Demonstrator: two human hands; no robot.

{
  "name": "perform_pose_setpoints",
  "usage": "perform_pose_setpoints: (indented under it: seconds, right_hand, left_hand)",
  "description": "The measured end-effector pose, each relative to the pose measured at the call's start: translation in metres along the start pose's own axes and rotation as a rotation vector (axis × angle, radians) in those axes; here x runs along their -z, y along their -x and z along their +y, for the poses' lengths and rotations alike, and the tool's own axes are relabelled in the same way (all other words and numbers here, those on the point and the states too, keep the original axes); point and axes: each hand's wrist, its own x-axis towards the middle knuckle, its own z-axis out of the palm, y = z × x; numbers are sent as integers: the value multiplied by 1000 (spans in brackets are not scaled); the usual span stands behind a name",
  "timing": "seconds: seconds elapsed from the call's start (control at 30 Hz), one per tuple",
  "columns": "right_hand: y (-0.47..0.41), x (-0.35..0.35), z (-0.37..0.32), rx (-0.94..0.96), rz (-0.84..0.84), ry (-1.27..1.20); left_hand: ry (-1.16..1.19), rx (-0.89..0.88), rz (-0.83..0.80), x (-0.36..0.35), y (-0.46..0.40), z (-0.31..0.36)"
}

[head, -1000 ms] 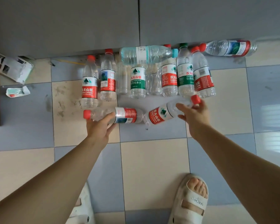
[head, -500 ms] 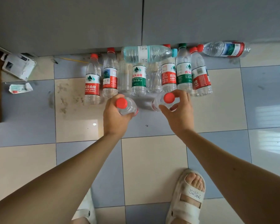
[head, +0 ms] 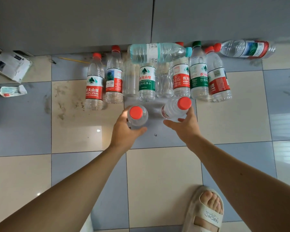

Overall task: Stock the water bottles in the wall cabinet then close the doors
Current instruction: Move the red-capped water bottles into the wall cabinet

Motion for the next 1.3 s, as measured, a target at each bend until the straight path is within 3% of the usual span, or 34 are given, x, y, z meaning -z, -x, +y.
perform_pose_setpoints:
  seconds: [0.3,0.57,0.73,0.97,1.3]
  right_hand:
    - [-10,-23,5,-2,156,-101]
    - [50,27,-48,-7,100,33]
    - [91,55,-137,73,58,52]
    - [162,105,-314,214,-20,61]
    - [349,174,-536,331,-84,-84]
  left_hand:
    - [42,29,76,-8,-6,-2]
    - [173,145,96,17,38,55]
    - [184,58,74,56,66,142]
    - [149,-184,87,143,108,308]
    - [196,-332,164,270,248,528]
